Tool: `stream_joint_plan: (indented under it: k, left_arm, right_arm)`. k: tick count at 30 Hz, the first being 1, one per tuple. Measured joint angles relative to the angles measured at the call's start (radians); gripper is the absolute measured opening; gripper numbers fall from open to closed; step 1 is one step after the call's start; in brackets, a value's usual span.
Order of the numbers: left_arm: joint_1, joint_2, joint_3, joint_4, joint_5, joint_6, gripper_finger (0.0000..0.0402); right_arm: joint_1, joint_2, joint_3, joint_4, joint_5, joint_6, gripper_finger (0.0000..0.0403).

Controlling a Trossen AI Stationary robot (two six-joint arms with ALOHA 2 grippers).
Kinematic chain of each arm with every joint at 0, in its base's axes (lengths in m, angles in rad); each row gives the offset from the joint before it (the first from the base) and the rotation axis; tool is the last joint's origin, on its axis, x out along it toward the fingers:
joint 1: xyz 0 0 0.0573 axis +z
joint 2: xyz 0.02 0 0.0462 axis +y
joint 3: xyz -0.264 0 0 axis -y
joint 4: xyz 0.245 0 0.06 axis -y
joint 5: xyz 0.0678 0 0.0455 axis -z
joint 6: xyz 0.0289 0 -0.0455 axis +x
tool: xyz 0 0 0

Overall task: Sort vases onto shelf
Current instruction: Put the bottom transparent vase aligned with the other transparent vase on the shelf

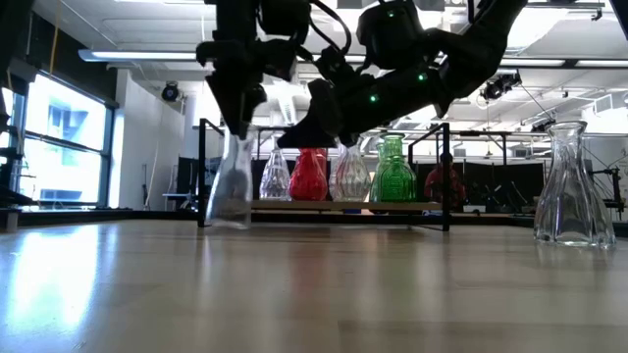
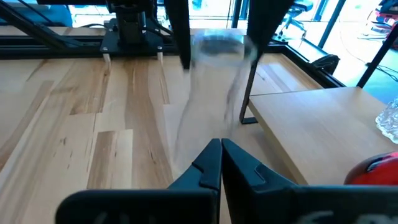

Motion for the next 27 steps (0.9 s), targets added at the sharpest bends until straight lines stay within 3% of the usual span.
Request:
stream_joint_plan:
  k: [13, 27]
  left_arm:
    - [0.089, -0.025, 0.232, -0.117, -0.026, 0.087, 0.0203]
    - [0.245, 0.023, 0.246, -0.094, -0.106, 0.199, 0.0202]
  right_arm:
    - [0.000, 0.000, 0.000, -0.008, 0.000, 0.000, 0.0000]
    - [0.000, 0.000, 0.000, -0.007, 0.000, 0.000, 0.0000]
